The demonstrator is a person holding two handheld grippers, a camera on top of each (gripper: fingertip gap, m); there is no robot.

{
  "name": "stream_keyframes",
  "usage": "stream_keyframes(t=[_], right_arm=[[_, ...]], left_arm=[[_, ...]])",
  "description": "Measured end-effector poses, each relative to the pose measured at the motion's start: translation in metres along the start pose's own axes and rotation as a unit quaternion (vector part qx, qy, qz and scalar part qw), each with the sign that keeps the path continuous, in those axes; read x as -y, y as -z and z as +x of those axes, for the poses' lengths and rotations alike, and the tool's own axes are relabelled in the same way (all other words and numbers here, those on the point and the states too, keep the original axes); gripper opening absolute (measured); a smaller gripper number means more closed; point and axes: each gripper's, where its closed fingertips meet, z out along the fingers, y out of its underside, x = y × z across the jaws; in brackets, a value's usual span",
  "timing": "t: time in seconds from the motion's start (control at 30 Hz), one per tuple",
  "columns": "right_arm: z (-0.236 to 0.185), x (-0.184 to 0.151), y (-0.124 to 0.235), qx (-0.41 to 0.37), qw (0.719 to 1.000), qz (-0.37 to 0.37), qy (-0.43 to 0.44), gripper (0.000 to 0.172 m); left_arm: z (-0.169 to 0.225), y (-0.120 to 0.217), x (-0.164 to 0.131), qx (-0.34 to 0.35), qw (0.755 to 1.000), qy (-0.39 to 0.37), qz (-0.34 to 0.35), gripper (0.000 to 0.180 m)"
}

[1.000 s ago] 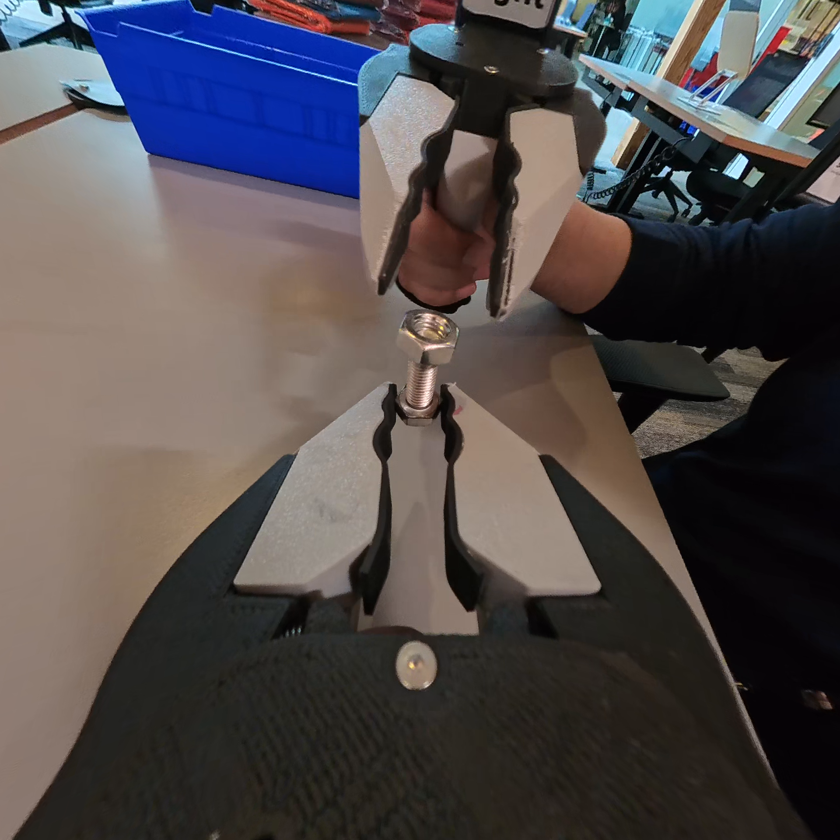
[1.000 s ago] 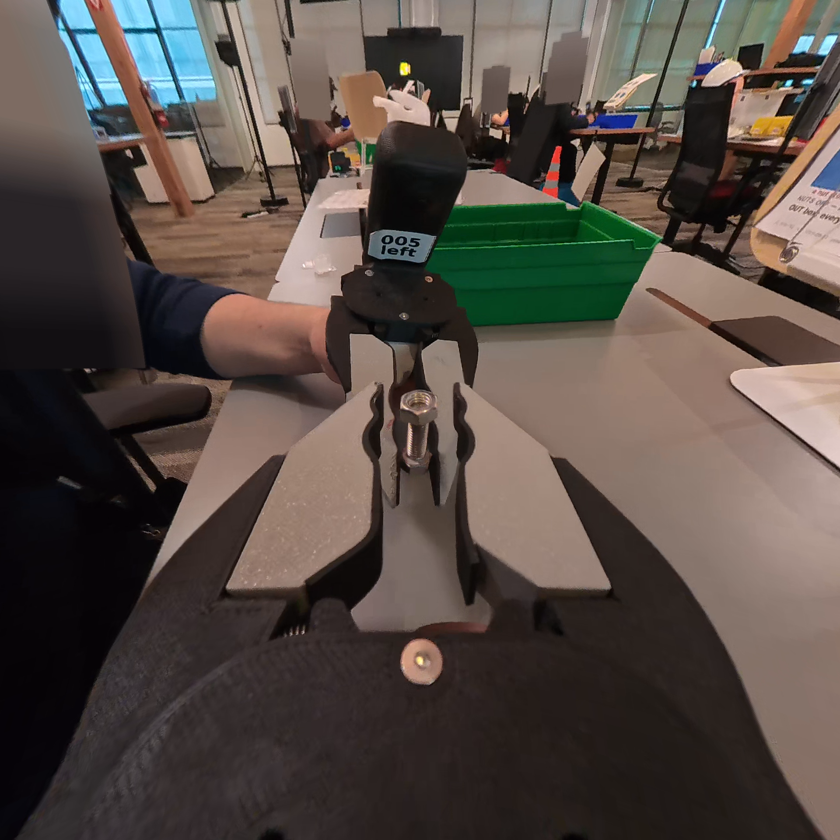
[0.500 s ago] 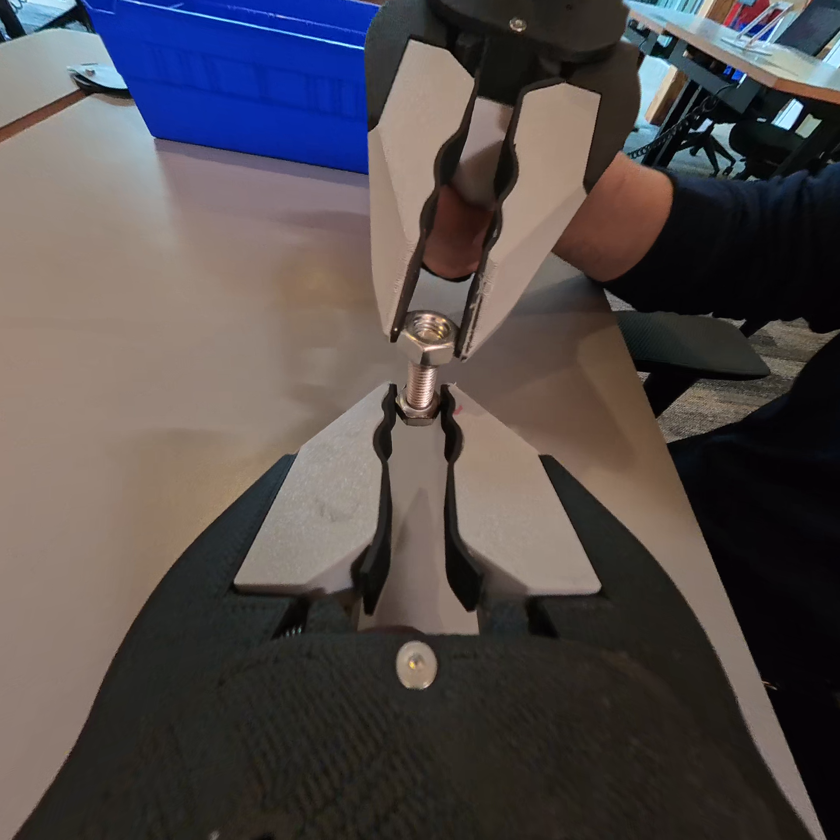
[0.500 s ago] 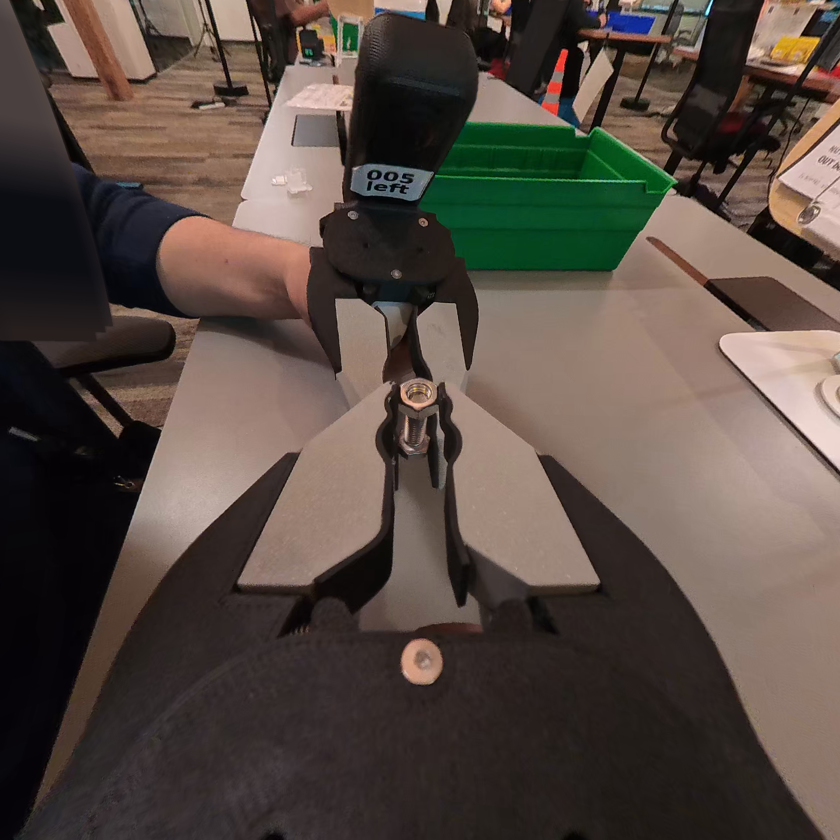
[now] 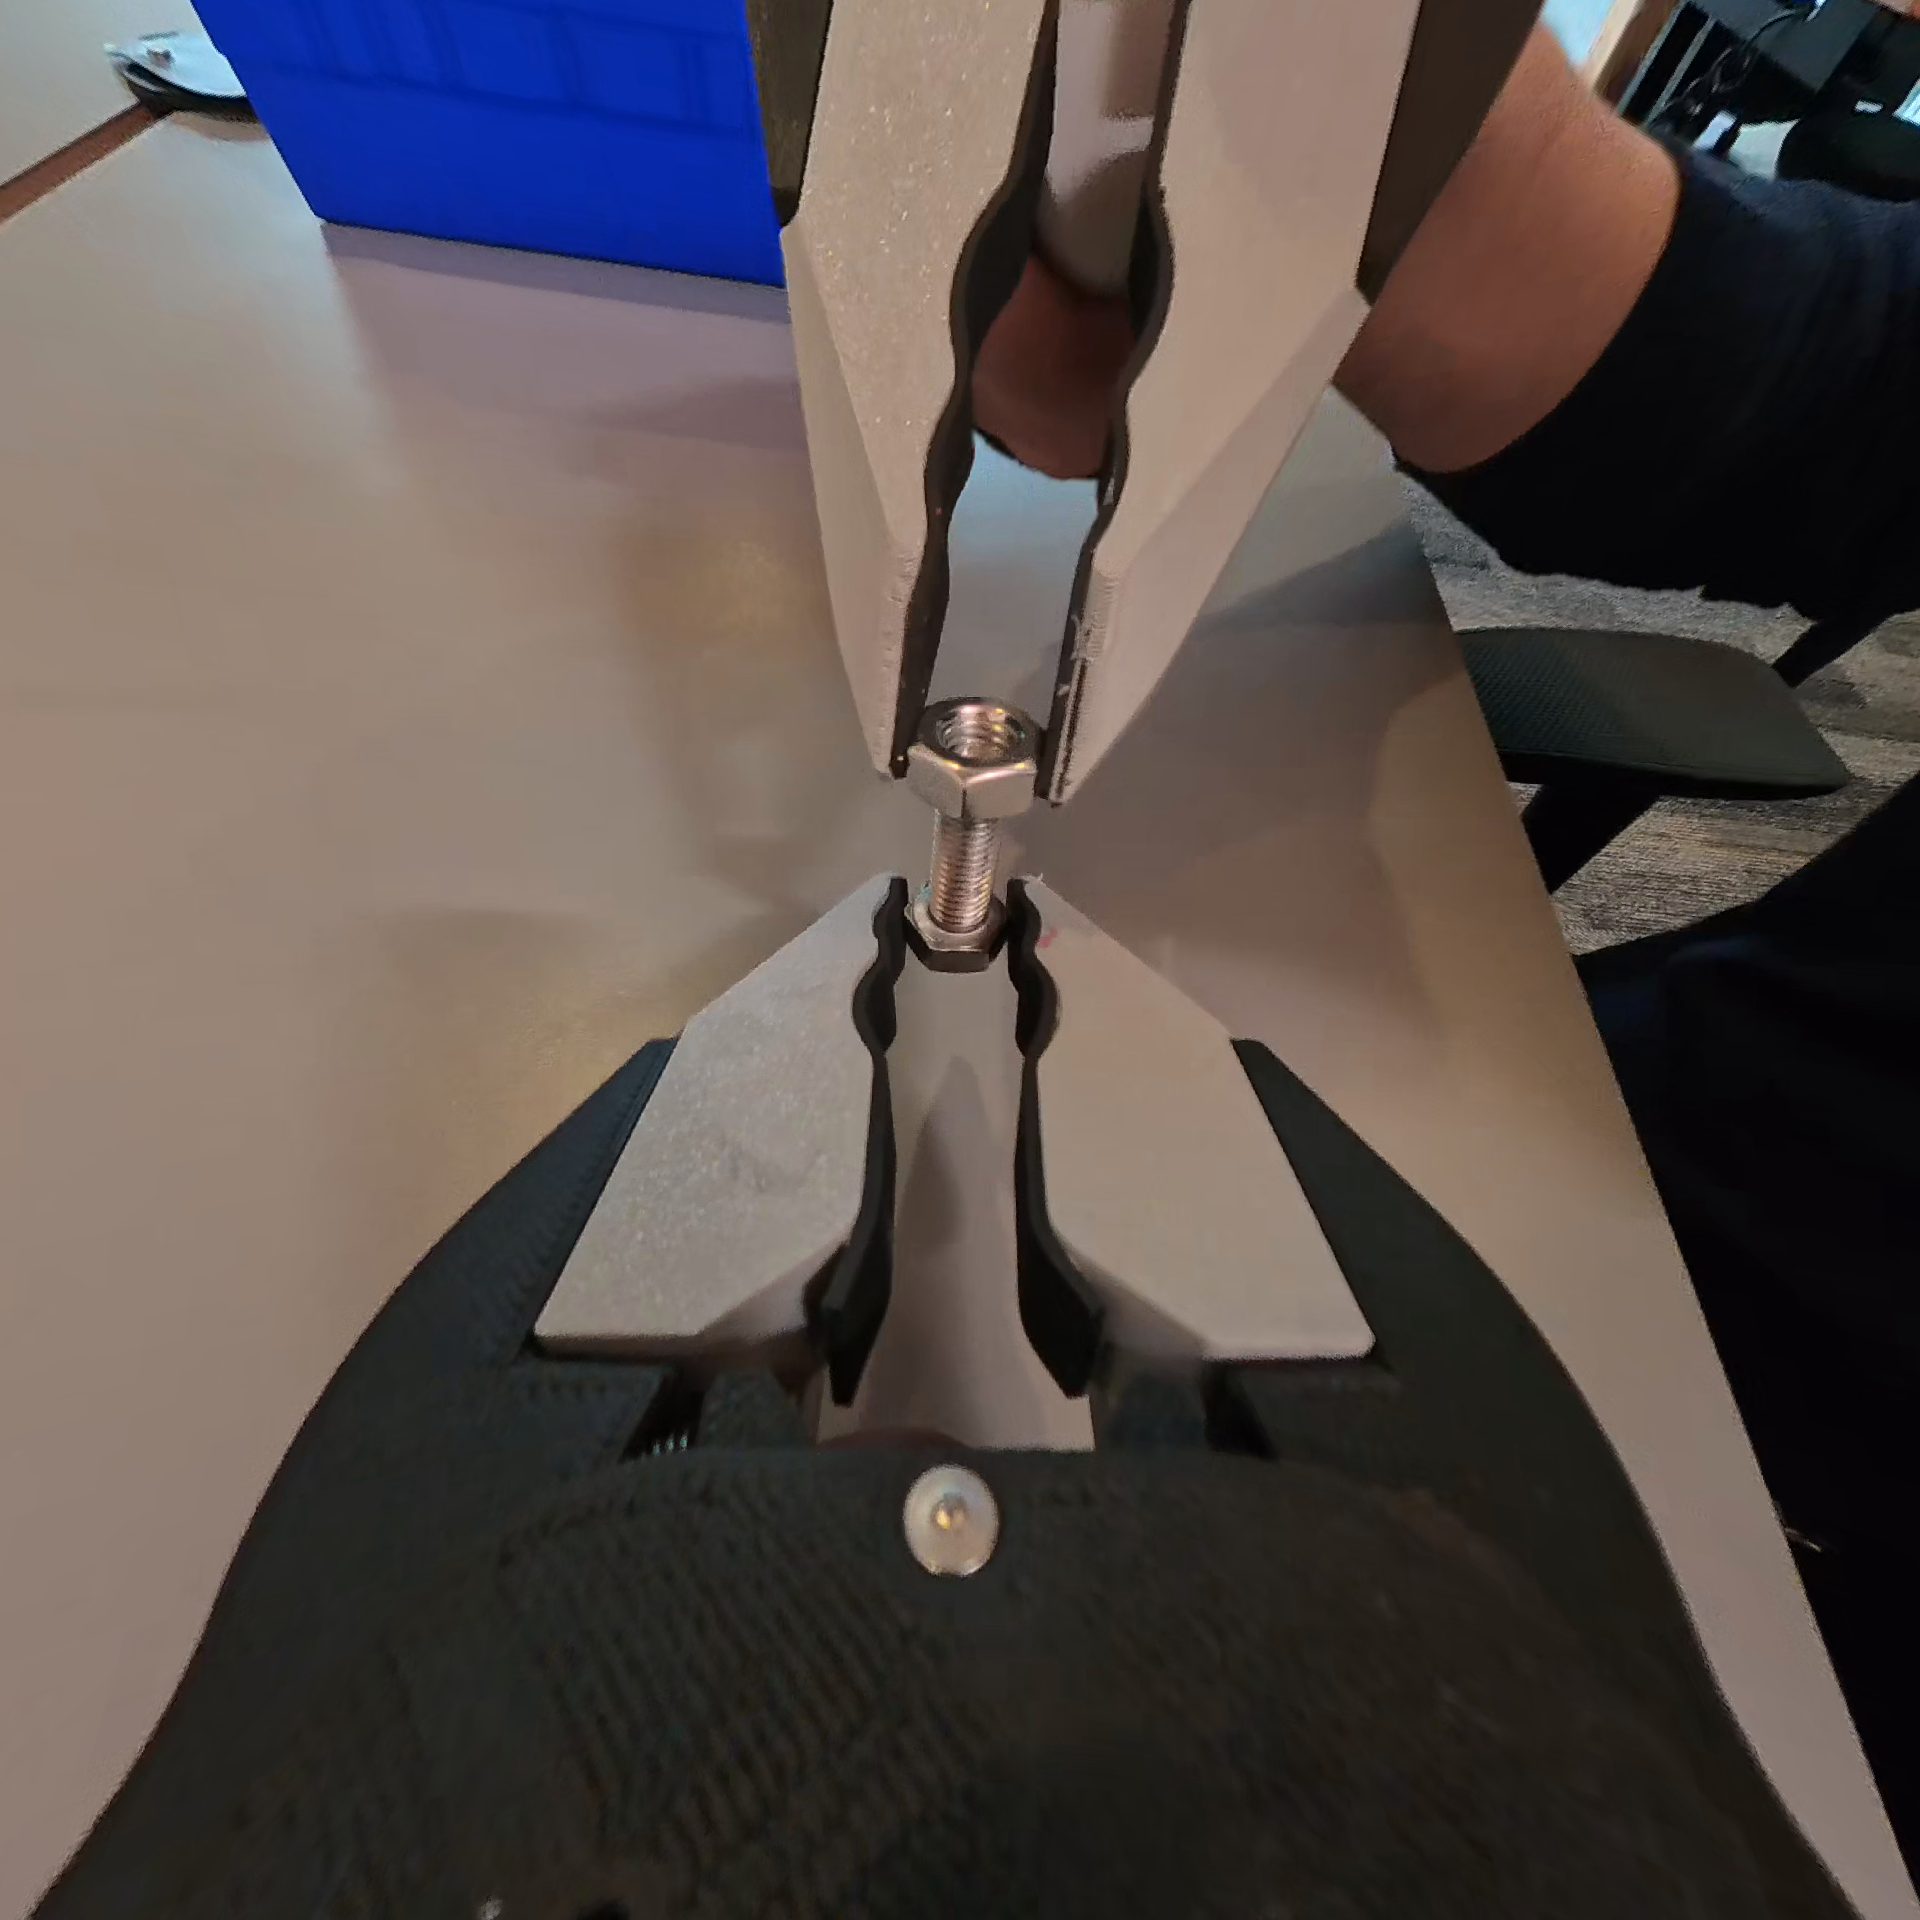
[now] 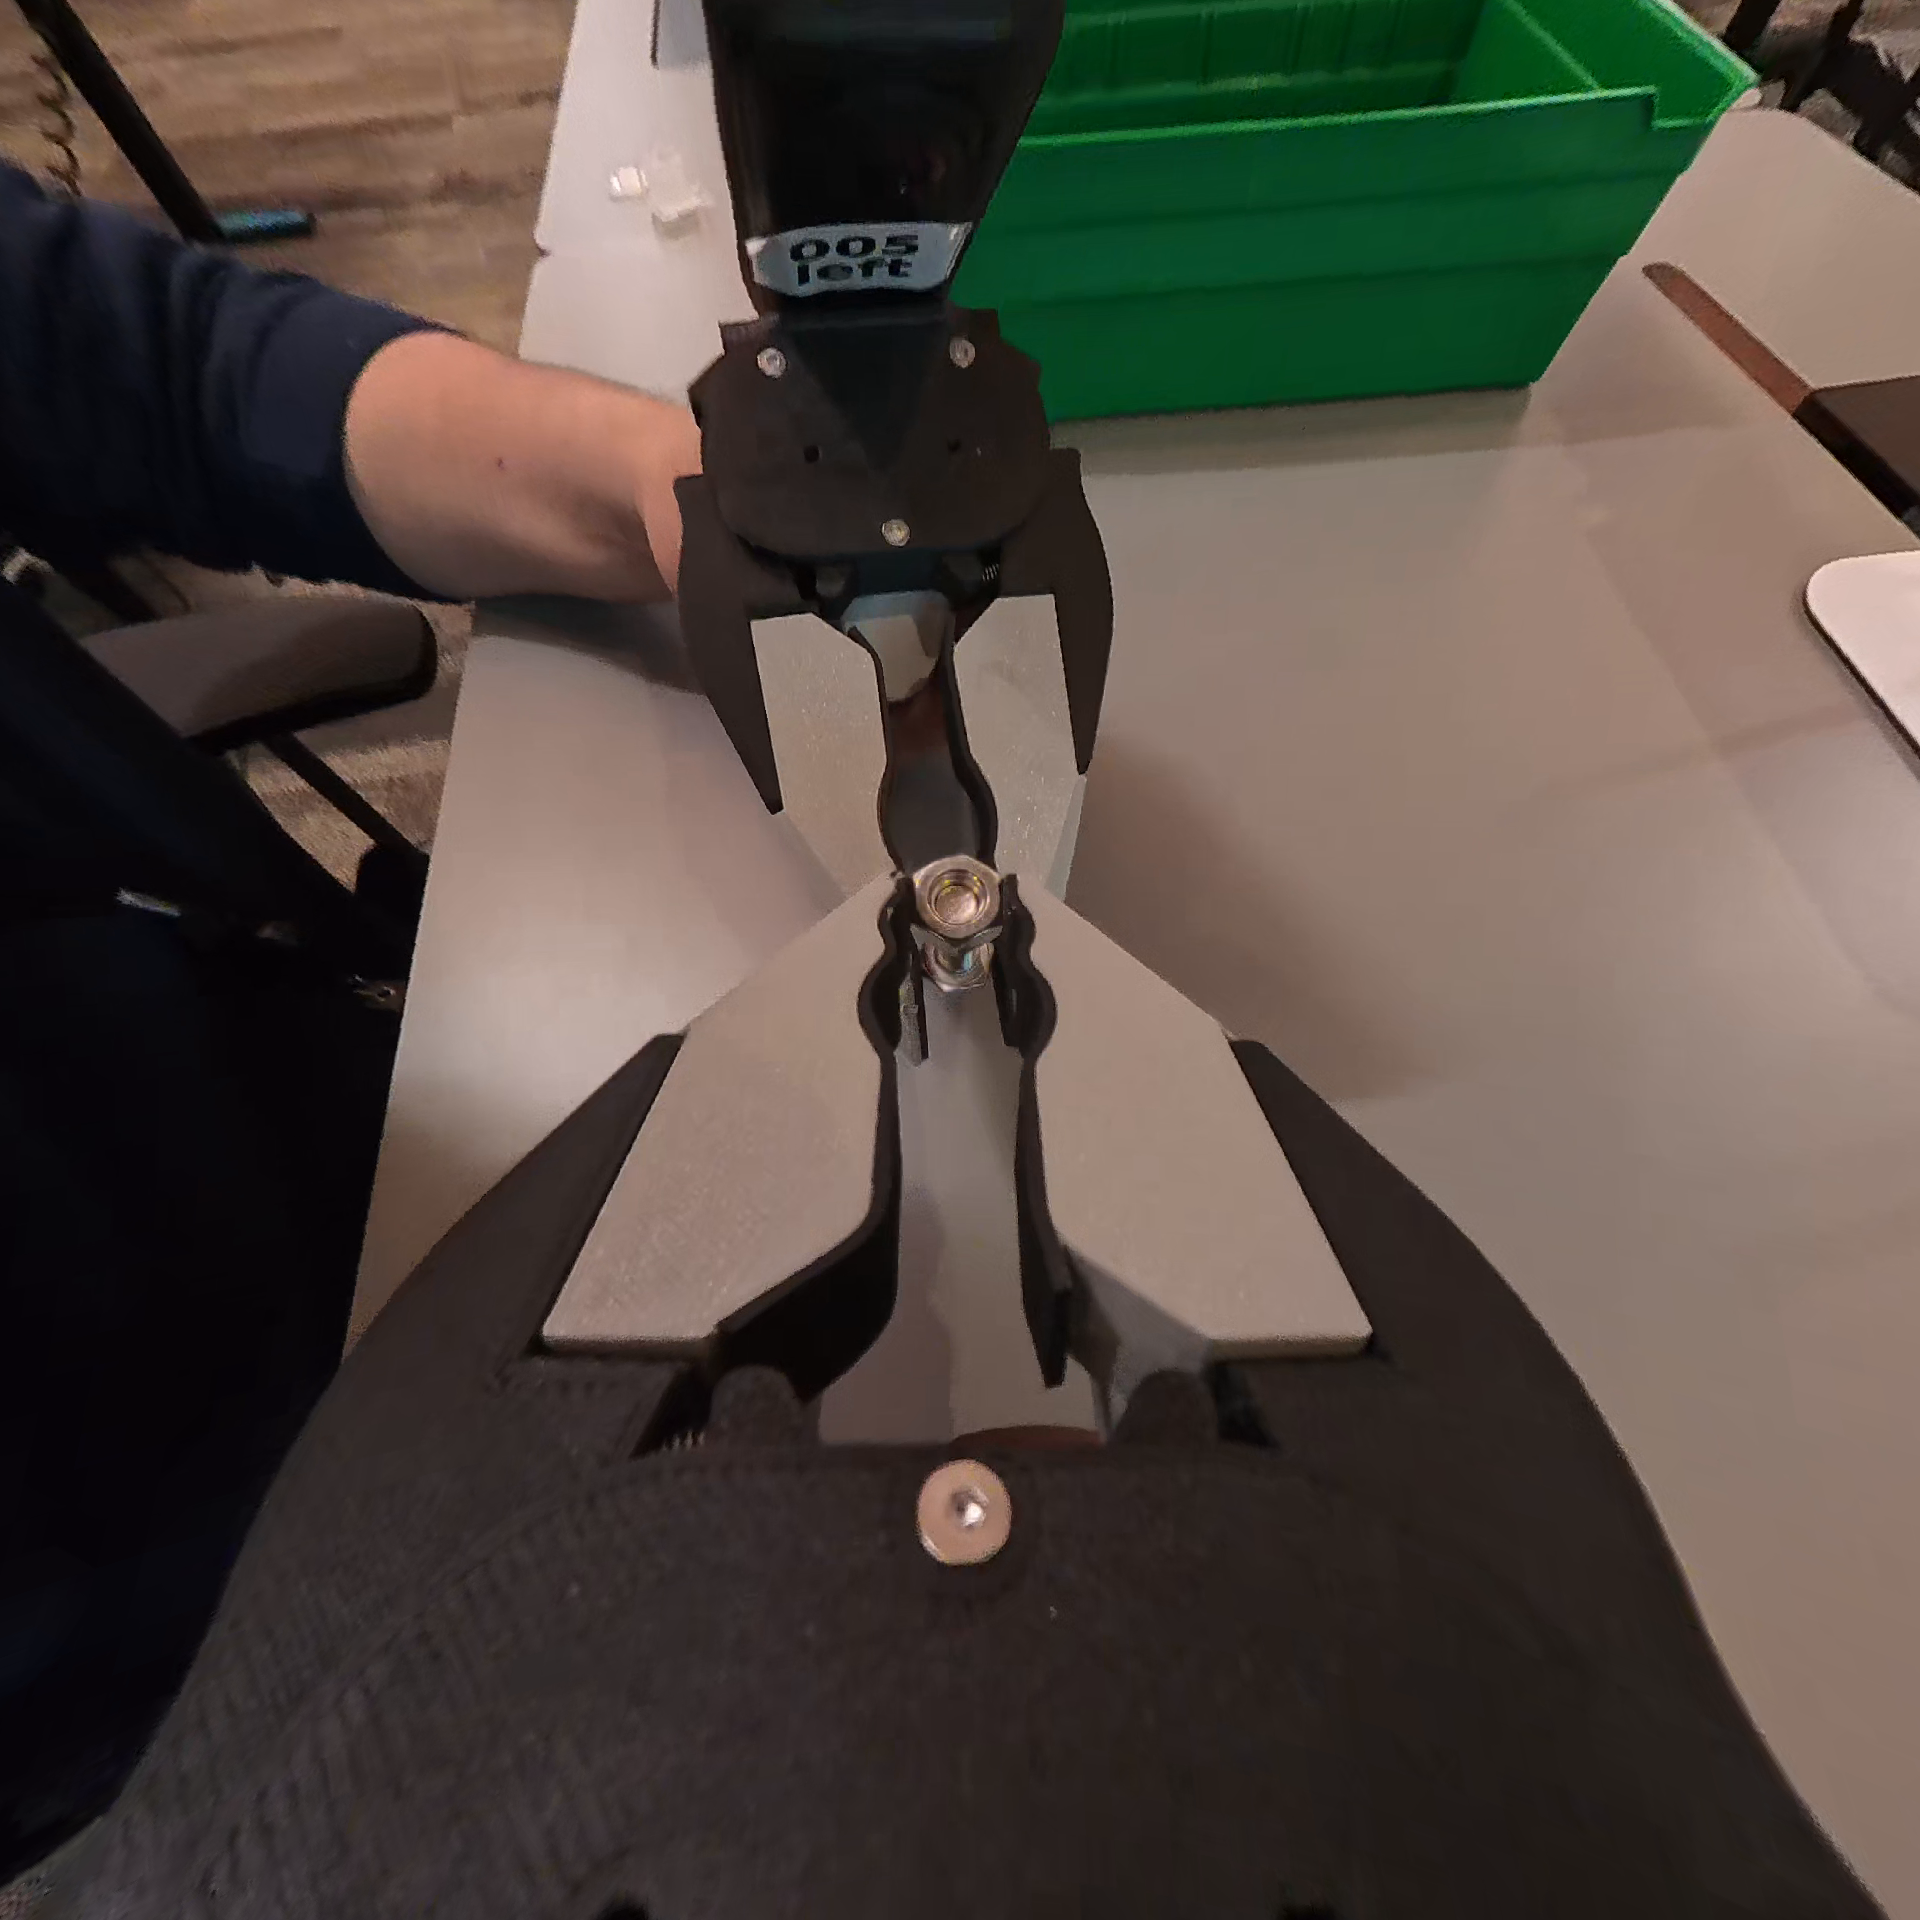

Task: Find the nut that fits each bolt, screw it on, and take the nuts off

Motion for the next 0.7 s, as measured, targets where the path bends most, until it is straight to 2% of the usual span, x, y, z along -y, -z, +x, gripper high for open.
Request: stream_keyframes(t=[0.27, 0.47, 0.7], right_arm=[[0.000, -0.010, -0.002, -0.028, 0.996, -0.077, 0.034, 0.014], [-0.004, -0.015, -0.003, -0.001, 0.990, -0.140, 0.025, 0.014], [-0.002, -0.007, -0.002, -0.004, 0.996, -0.086, 0.029, 0.019]], left_arm=[[0.002, -0.005, -0.007, -0.003, 1.000, 0.006, -0.021, 0.017], [0.004, -0.008, -0.011, -0.003, 0.999, -0.003, -0.032, 0.017], [0.006, -0.004, -0.004, -0.015, 1.000, 0.010, -0.012, 0.017]])
